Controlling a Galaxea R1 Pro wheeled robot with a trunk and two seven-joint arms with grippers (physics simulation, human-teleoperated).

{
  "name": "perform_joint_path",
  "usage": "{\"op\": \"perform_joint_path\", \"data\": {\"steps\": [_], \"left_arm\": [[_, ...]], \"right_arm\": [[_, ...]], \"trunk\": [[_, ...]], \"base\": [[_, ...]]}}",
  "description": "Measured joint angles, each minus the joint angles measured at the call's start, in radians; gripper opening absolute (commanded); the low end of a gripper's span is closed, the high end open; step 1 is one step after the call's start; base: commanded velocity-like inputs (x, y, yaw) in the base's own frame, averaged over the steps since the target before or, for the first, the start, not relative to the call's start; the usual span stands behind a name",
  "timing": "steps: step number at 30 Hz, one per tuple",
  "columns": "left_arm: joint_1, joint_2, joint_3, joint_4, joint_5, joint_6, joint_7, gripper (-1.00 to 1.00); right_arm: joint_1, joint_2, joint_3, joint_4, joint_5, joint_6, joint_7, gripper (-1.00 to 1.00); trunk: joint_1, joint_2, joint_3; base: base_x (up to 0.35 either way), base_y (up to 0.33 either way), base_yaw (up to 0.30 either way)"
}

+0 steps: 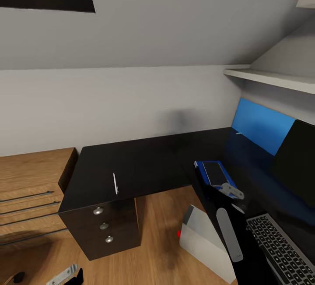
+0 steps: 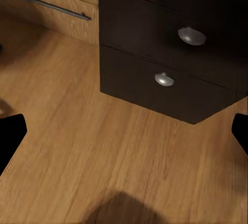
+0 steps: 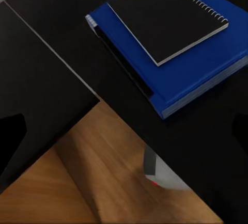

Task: In the bedroom, organize the workspace by keeping the computer under the desk, ensuring the monitor is on the desk, placing the keyboard on the desk next to the monitor, placing the mouse on the desk next to the keyboard, moving the folder from the swivel chair onto the desk next to the mouse, stacking the notebook on top of the folder with the pen on top of the notebook, and positioning the swivel chair next to the desk.

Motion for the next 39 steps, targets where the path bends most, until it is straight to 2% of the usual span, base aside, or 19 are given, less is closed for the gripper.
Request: {"op": "perform_joint_path", "data": {"steps": [1, 2, 4, 8, 13, 14, 19, 30, 39], "left_arm": [[0.0, 0.001, 0.012, -0.005, 0.001, 0.001, 0.0, 1.0], [0.0, 0.002, 0.041, -0.014, 0.002, 0.013, -0.001, 1.0], [0.0, 0.004, 0.074, -0.021, 0.006, 0.057, -0.002, 1.0], [0.0, 0.005, 0.092, -0.022, 0.008, 0.078, -0.003, 1.0], [0.0, 0.006, 0.101, -0.023, 0.008, 0.105, -0.004, 1.0], [0.0, 0.017, 0.106, -0.023, 0.008, 0.164, -0.004, 1.0], [0.0, 0.025, 0.108, -0.022, 0.007, 0.177, -0.003, 1.0], [0.0, 0.025, 0.109, -0.022, 0.006, 0.176, -0.001, 1.0], [0.0, 0.025, 0.109, -0.022, 0.006, 0.175, -0.001, 1.0]], "right_arm": [[0.002, 0.001, 0.002, -0.002, 0.001, 0.001, 0.0, 1.0], [0.011, 0.0, 0.016, -0.009, 0.002, 0.002, 0.0, 1.0], [0.02, -0.002, 0.049, -0.017, 0.004, 0.004, 0.002, 1.0], [0.023, -0.002, 0.061, -0.019, 0.005, 0.006, 0.001, 1.0], [0.024, 0.001, 0.07, -0.018, 0.004, 0.004, 0.0, 1.0], [0.025, 0.004, 0.104, -0.02, 0.004, 0.001, -0.001, 1.0], [0.025, 0.004, 0.134, -0.023, 0.008, -0.005, -0.003, 1.0], [0.025, 0.004, 0.137, -0.022, 0.012, -0.006, -0.004, 1.0], [0.025, 0.004, 0.137, -0.02, 0.012, -0.006, -0.004, 1.0]], "trunk": [[-0.004, 0.007, 0.003], [-0.008, 0.014, 0.006], [-0.015, 0.028, 0.013], [-0.031, 0.056, 0.025], [-0.05, 0.091, 0.041], [-0.054, 0.098, 0.044], [-0.065, 0.12, 0.054], [-0.065, 0.12, 0.054], [-0.065, 0.12, 0.051]], "base": [[0.0, 0.0, 0.0], [0.0, 0.0, 0.0], [0.0, 0.0, 0.0], [0.0, 0.0, 0.0], [0.0, 0.0, 0.0], [0.0, 0.0, 0.0], [0.0, 0.0, 0.077], [0.0, 0.023, 0.258], [0.0, 0.239, 0.255]]}}
